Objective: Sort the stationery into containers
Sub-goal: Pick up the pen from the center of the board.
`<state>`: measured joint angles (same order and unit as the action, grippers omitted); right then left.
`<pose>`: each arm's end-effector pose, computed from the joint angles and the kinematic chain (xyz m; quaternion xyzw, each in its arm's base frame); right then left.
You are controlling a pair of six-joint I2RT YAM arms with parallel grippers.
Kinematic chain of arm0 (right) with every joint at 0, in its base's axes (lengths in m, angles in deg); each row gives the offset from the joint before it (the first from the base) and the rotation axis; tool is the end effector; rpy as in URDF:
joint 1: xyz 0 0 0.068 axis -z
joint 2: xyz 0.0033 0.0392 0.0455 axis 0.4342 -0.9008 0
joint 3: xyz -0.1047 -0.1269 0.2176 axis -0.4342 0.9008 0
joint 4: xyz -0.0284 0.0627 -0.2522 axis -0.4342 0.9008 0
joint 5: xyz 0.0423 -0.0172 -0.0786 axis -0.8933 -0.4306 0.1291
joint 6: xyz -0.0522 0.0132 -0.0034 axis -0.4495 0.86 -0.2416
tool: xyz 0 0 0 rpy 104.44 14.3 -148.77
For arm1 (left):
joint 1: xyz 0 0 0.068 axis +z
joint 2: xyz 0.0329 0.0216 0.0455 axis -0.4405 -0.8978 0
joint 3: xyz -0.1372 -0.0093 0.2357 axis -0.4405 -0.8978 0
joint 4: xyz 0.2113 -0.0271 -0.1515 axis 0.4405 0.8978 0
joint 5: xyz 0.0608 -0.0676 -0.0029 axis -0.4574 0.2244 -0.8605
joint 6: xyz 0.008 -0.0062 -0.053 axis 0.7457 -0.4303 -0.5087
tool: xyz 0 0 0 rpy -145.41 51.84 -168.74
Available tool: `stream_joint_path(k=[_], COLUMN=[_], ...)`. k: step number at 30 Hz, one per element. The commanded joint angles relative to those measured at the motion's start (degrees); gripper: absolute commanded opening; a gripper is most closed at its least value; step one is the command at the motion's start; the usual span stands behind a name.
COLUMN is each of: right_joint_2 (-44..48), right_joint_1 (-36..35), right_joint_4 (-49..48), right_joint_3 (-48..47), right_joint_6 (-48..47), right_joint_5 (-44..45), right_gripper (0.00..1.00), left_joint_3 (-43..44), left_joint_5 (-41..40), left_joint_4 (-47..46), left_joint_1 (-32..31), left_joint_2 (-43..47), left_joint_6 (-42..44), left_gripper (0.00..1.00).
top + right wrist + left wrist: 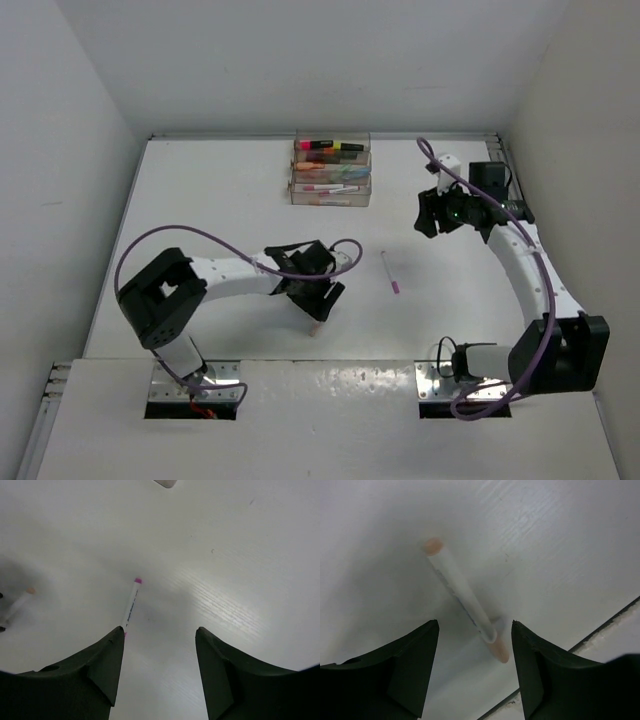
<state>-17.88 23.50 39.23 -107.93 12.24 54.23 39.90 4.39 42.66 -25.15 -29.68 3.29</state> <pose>0.2697 0.0237 0.2905 -0.1675 0.8997 0.1491 0.3744 0.1889 -0.2434 0.1664 0.2865 0.9272 -0.1869 0.1527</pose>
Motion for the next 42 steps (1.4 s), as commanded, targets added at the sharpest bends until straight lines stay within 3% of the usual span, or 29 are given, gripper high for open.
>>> stream_joint_path(k=[1, 4, 7, 8, 17, 20, 24, 27, 28, 33, 38, 42], right_joint_2=[1.25, 0.81, 0.98, 0.98, 0.37, 0.28, 2.38, 6.68, 9.39, 17.41, 22.86, 19.89], right_joint_1=[3.98, 6.63, 8.74, 9.61, 12.52, 12.79, 12.79, 12.79, 12.79, 9.37, -5.03, -17.69], right_joint_4=[-0.65, -0.91, -1.35, -1.61, -1.79, -0.92, 3.47, 3.75, 3.22, -2.57, -11.96, -13.57], right_joint_3=[0.81, 1.43, 2.13, 2.31, 1.96, 2.22, 3.71, 7.22, 9.32, 14.25, 19.88, 21.03], right_joint_6=[1.27, 1.63, 1.28, 1.01, -1.18, -3.72, -14.42, -23.47, -25.42, -37.12, -47.47, -57.68], right_joint_5=[-5.21, -8.02, -9.87, -10.4, -13.04, -15.4, -21.03, -24.46, -25.52, -32.2, -32.21, -27.04], right_gripper=[0.58, 0.58, 0.58, 0.58, 0.58, 0.55, 0.52, 0.51, 0.52, 0.55, 0.62, 0.64], left_joint_3=[2.68, 3.91, 5.41, 5.58, 10.15, 11.91, 14.89, 20.77, 23.05, 27.82, 27.12, 24.14], left_joint_5=[-3.92, -4.54, -6.47, -7.43, -15.35, -14.47, -12.46, -8.07, -1.53, 15.12, 32.97, 42.82], left_joint_4=[-0.2, 0.59, 1.56, 1.73, 5.69, 6.3, 7.18, 10.17, 10.78, 12.9, 10.26, 5.36], left_joint_1=[-3.55, -4.87, -6.54, -7.33, -9.89, -9.62, -6.21, 0.03, 3.27, 11.28, 17.18, 19.73], left_joint_2=[-2.64, -5.98, -9.06, -9.59, -17.06, -19.61, -17.87, -15.41, -14.7, -12.59, -11.09, -11.09], left_joint_6=[-1.6, -1.78, -1.96, -1.96, -0.47, 1.73, 4.45, 5.6, 6.04, 6.31, 1.21, -4.05], left_gripper=[0.65, 0.64, 0.54, 0.46, 0.23, 0.0, 0.0, 0.0, 0.0, 0.0, 0.0, 0.0])
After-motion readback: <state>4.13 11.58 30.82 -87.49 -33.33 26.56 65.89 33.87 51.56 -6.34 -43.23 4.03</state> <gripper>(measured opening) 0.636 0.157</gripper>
